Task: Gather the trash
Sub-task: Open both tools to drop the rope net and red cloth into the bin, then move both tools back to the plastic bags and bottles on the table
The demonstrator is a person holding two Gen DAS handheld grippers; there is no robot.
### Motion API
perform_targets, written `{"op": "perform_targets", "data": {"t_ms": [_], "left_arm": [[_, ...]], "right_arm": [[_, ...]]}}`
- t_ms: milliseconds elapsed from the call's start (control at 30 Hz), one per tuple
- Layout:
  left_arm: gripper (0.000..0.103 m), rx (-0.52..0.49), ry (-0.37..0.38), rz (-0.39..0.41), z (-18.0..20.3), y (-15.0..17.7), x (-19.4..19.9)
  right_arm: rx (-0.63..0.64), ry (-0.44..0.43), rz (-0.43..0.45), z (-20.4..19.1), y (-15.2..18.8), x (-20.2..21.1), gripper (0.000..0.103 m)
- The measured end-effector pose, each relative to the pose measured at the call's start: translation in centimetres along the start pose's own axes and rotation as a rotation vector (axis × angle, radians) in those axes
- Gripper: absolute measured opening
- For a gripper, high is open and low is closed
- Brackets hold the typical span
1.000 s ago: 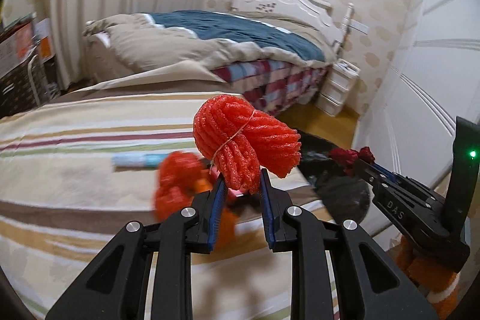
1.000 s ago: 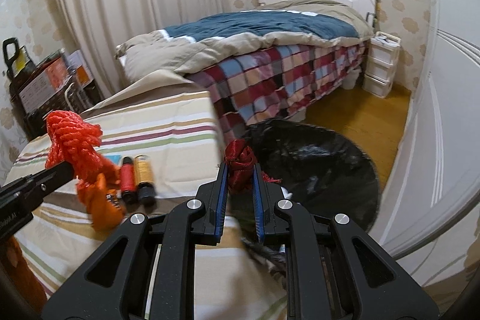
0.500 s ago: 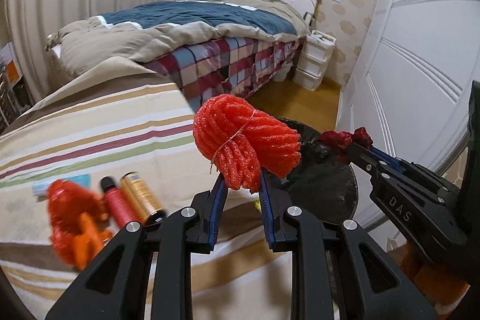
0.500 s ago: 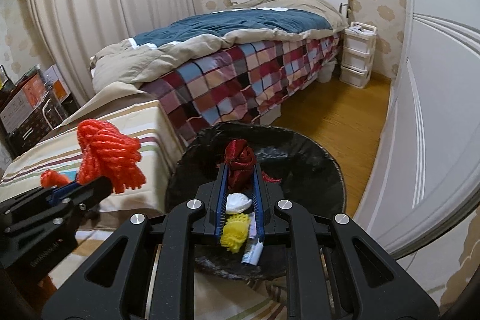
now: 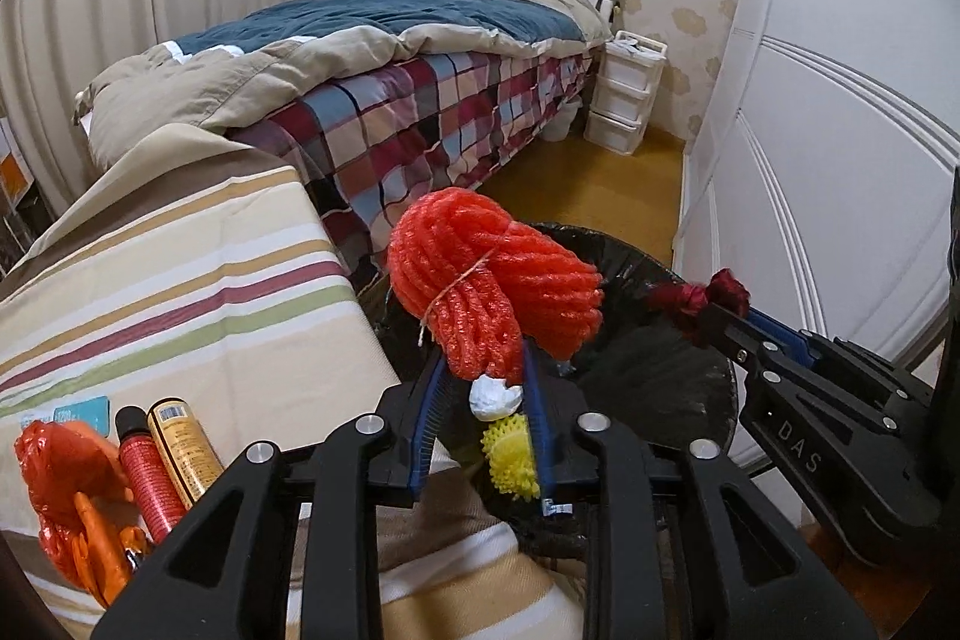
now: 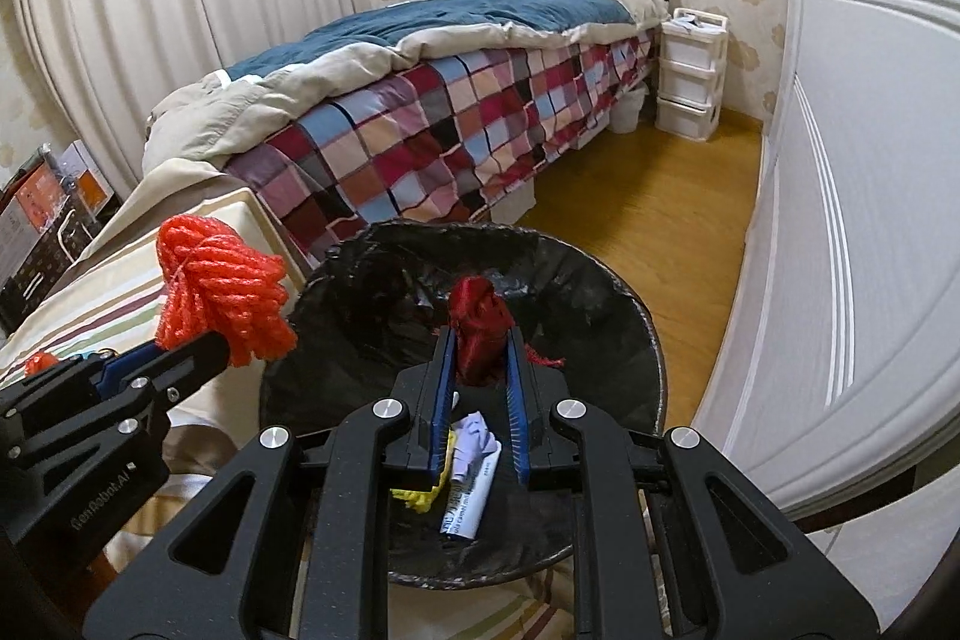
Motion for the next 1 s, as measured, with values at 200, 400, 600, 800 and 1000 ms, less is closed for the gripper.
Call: {"op": "perform_targets", "data": {"t_ms": [200, 400, 600, 800, 1000], "left_arm": [[0.059, 0.035, -0.016, 0.000, -0.8, 0.1, 0.3], [0.072, 0.050, -0.068, 0.026, -2.0, 0.3, 2.0], [0.074, 0.086, -0.092, 0.029, -4.5, 1.3, 4.2], [0.077, 0.127, -0.149, 0.032, -7.8, 3.0, 6.3], [0.079, 0.188, -0.210, 0.032, -12.2, 4.9, 8.2]], "right_arm": [[-0.014, 0.020, 0.005, 0.6, 0.3, -0.2, 0.033], [-0.018, 0.028, 0.020, 0.1, 0.8, 0.8, 0.049], [-0.009, 0.010, 0.028, -1.5, 1.3, 2.0, 0.057], [0.016, -0.040, 0.029, -4.3, 1.9, 3.0, 0.057], [0.068, -0.105, 0.018, -8.4, 2.7, 3.7, 0.058]]}}
Point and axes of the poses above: each gripper's, at about its wrist camera, not at the fingertips, and x roughly against the way its jaws point, z to its right, y to its underside, the point moved 5 cm from there along -x, roughly the way its jaws point, and after that the axes turned 11 degrees about -y, right-handed, at the moved point
